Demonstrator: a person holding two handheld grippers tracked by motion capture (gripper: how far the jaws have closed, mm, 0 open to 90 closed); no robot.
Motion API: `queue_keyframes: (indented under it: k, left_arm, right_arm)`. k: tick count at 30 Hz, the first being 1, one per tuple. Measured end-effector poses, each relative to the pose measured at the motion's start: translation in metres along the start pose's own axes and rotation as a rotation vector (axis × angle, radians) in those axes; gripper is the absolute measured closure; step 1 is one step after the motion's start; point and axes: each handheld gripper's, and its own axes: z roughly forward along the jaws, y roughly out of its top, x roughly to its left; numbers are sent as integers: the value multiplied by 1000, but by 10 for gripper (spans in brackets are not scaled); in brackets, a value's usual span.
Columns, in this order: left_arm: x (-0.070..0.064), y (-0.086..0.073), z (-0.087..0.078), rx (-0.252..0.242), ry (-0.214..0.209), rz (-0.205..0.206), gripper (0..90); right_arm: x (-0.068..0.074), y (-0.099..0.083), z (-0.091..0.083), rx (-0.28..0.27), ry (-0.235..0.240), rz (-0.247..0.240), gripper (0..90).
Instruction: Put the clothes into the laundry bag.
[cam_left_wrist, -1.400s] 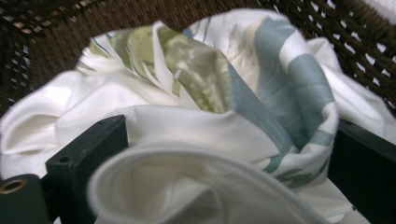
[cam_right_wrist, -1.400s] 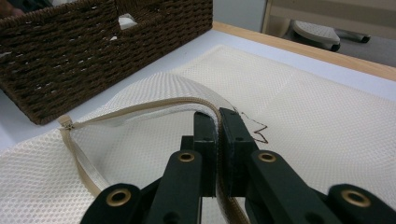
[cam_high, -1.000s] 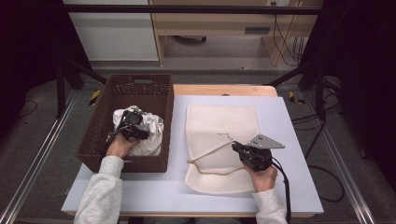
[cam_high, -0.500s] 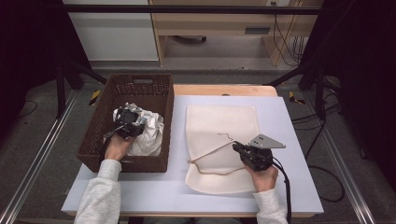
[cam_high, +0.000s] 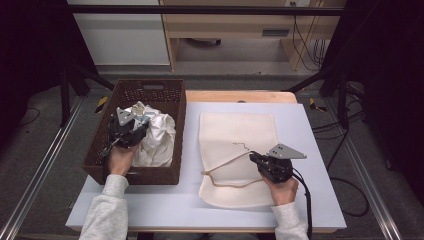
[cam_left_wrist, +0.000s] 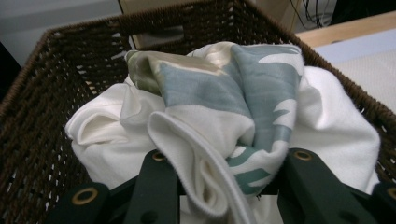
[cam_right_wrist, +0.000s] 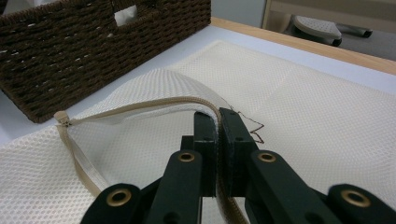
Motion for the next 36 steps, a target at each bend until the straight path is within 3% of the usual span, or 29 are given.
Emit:
queue_keyframes:
  k: [12,17,36]
  left_arm:
    - [13,3,-21,-176,-8,-112,677]
    - [18,5,-33,-253,-2,-139,678]
    - [28,61,-93,-494,3,-151,682]
  right_arm:
    - [-2,0,0,-2,1,13,866]
    - [-2,0,0,-1,1,7,866]
    - [-3,1,-2,-11,-2,14,866]
